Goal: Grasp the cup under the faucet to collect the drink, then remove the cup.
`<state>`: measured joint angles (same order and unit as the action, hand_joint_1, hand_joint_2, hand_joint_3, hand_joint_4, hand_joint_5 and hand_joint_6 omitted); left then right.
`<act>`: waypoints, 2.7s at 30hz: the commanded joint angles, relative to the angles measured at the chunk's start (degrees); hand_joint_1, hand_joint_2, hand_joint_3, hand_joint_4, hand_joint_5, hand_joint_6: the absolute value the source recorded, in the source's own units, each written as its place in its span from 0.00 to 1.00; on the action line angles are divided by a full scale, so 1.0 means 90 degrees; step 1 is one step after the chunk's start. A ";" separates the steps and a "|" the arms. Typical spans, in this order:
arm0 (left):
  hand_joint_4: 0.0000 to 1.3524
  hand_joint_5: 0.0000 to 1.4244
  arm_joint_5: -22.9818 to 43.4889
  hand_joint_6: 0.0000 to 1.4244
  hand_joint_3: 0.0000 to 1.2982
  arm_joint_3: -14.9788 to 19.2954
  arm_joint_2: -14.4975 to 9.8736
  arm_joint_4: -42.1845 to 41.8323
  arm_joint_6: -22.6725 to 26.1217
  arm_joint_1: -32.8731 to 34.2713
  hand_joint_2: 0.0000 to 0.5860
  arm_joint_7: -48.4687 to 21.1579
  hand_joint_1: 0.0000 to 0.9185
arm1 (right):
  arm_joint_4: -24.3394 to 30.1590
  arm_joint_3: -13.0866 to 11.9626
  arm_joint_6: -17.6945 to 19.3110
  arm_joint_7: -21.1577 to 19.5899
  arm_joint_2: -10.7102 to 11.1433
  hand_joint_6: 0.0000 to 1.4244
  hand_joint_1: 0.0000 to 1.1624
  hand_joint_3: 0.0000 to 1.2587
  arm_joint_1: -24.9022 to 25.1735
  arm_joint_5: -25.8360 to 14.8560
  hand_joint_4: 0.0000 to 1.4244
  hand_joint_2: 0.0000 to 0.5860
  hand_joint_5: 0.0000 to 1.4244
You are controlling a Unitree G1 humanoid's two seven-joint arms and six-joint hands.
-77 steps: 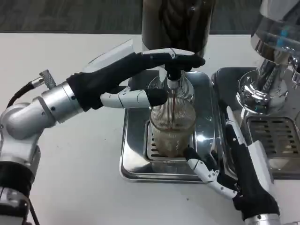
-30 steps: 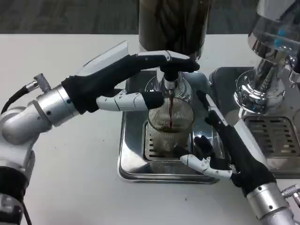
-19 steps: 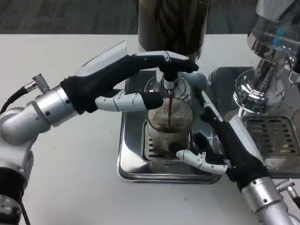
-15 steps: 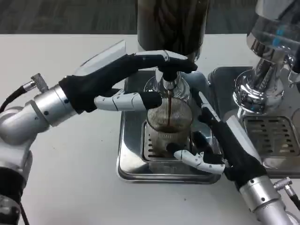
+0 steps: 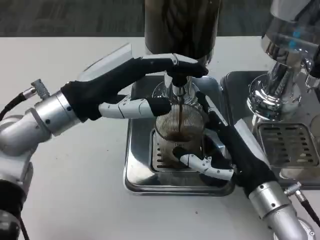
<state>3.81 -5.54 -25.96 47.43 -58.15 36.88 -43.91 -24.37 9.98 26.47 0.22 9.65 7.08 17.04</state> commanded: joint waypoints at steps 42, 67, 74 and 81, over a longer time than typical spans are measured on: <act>0.22 0.18 -0.0150 0.11 0.26 -0.0094 -0.0264 -0.0363 0.0162 -0.0460 0.21 -0.0005 0.00 | -0.0599 0.0076 0.0070 0.0038 -0.0196 0.07 0.58 0.00 0.0563 -0.0097 0.00 0.39 0.00; 0.20 0.18 0.0486 0.12 0.18 0.0100 -0.0163 -0.0561 0.0483 -0.0536 0.17 -0.0127 0.00 | -0.0687 0.0063 0.0123 0.0020 -0.0193 0.07 0.58 0.00 0.0636 -0.0077 0.00 0.39 0.00; 0.22 0.20 0.1019 0.15 0.20 0.0342 -0.0098 -0.0961 0.0797 -0.0529 0.19 -0.0261 0.00 | -0.0700 0.0068 0.0170 0.0048 -0.0211 0.07 0.58 0.00 0.0634 -0.0112 0.00 0.39 0.00; 0.24 0.21 0.1324 0.16 0.22 0.0678 -0.0084 -0.1219 0.1136 -0.0628 0.21 -0.0251 0.00 | -0.0748 0.0047 0.0237 0.0002 -0.0238 0.08 0.57 0.00 0.0619 -0.0129 0.00 0.39 0.00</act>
<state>15.00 -0.51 -26.73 37.20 -49.02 32.32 -45.69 -30.98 10.61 27.12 0.80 7.54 12.77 16.46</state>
